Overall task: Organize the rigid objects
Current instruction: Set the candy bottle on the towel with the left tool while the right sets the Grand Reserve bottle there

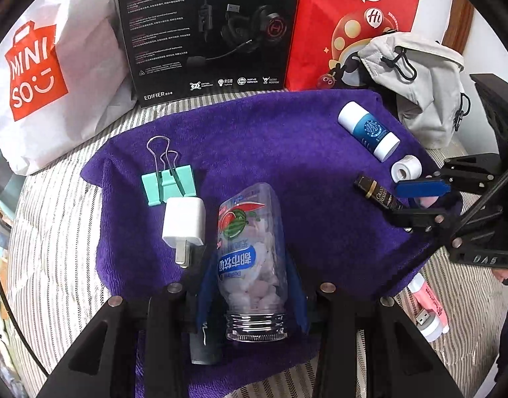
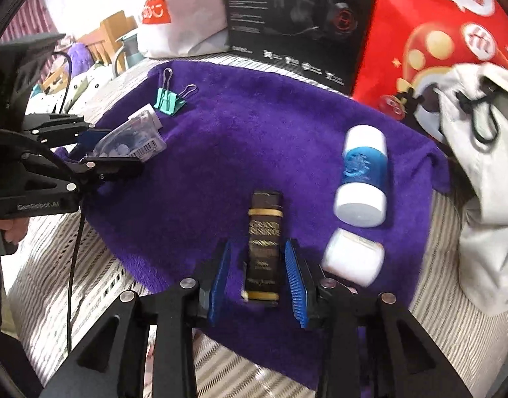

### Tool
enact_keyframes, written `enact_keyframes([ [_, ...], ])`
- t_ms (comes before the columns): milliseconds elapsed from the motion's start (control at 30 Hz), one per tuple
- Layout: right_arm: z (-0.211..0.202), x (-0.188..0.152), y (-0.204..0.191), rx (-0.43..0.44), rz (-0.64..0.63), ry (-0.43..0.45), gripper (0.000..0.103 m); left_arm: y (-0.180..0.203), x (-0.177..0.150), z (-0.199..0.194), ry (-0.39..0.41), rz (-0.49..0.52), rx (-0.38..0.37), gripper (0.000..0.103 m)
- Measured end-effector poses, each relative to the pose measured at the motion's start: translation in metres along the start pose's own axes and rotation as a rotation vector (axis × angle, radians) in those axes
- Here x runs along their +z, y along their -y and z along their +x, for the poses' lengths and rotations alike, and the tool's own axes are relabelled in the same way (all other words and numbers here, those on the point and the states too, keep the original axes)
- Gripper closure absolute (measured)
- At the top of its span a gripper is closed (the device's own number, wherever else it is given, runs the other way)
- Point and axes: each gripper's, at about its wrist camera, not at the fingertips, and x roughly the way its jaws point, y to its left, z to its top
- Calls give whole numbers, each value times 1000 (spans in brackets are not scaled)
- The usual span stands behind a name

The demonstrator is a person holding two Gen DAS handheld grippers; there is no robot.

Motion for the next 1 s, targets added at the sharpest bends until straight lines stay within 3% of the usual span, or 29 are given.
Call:
enact_keyframes([
  [233,-36,-18,9,7,51,55,62,12,1,8,-10,26,2,65],
  [367,-54,-31,9,0,76,77,62,22,-4,18,-25,58,42,65],
  [667,-78,-63,-1,10,124,96,60,24,-11,17,-13,51,51,64],
  [800,-84,-76,0,6,152,89,58,23,-13,16,-40,47,19,53],
  [1000,-98,-103,6,-6,227,89,57,19,-12,10,-65,-1,9,53],
])
